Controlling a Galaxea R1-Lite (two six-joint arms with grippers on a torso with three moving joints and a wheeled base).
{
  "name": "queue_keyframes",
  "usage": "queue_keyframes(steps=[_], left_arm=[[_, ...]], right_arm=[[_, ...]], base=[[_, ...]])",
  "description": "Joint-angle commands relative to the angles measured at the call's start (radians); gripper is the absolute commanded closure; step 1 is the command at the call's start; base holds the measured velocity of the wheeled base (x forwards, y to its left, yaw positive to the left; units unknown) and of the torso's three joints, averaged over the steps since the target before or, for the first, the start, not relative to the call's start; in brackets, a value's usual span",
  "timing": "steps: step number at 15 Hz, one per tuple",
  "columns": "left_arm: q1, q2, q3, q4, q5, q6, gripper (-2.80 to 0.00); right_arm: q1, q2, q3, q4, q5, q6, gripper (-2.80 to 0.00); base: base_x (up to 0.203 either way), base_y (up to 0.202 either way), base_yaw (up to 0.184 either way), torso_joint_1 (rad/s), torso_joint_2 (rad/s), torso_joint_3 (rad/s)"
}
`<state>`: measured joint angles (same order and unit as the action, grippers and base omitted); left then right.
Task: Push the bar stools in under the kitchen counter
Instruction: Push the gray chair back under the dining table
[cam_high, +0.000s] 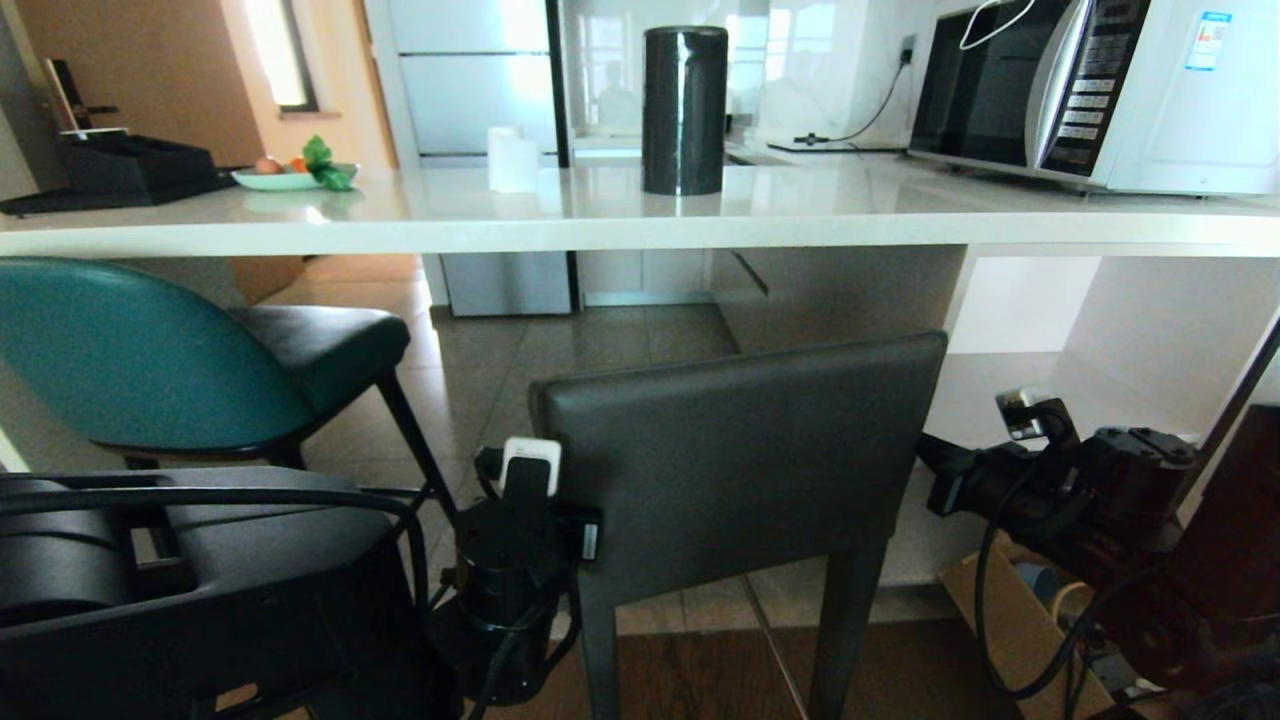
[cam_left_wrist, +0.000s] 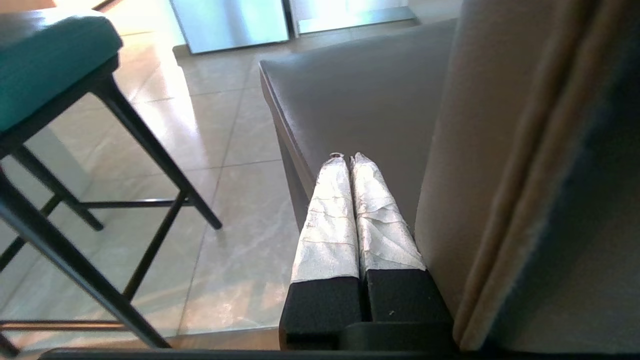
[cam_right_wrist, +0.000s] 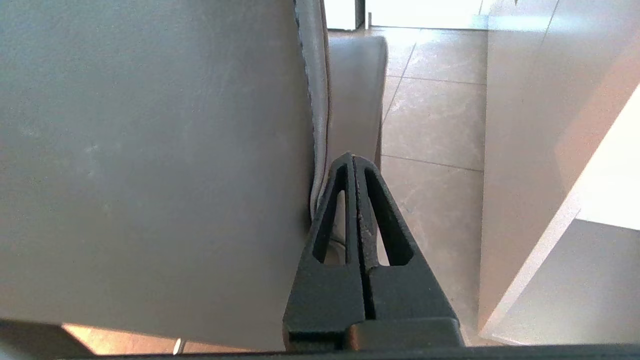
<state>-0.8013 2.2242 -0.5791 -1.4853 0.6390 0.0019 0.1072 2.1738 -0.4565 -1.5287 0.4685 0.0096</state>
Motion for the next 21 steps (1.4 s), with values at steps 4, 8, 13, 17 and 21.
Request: queue_keyframes(steps=[4, 8, 13, 17, 21], left_arm=[[0.172, 0.003, 0.016, -0.012, -0.059, -0.002, 0.00], [0.281, 0.031, 0.017, -0.019, -0.112, -0.003, 0.00], [0.294, 0.017, 0.070, -0.045, -0.122, -0.002, 0.00], [0.295, 0.022, 0.097, -0.045, -0.125, -0.003, 0.00], [0.315, -0.006, 0.106, -0.045, -0.139, -0.009, 0.00]], right_arm=[[0.034, -0.030, 0.124, -0.001, 0.015, -0.052, 0.00], [0.086, -0.071, 0.170, -0.001, 0.015, -0.056, 0.00], [0.068, -0.057, 0.153, -0.001, 0.007, -0.052, 0.00], [0.064, -0.069, 0.116, -0.001, -0.060, -0.045, 0.00], [0.062, -0.099, 0.064, -0.001, -0.122, -0.027, 0.00]], base=[[0.000, 0.000, 0.000, 0.000, 0.00, 0.000], [0.000, 0.000, 0.000, 0.000, 0.00, 0.000], [0.000, 0.000, 0.000, 0.000, 0.00, 0.000], [0.000, 0.000, 0.000, 0.000, 0.00, 0.000], [0.000, 0.000, 0.000, 0.000, 0.00, 0.000]])
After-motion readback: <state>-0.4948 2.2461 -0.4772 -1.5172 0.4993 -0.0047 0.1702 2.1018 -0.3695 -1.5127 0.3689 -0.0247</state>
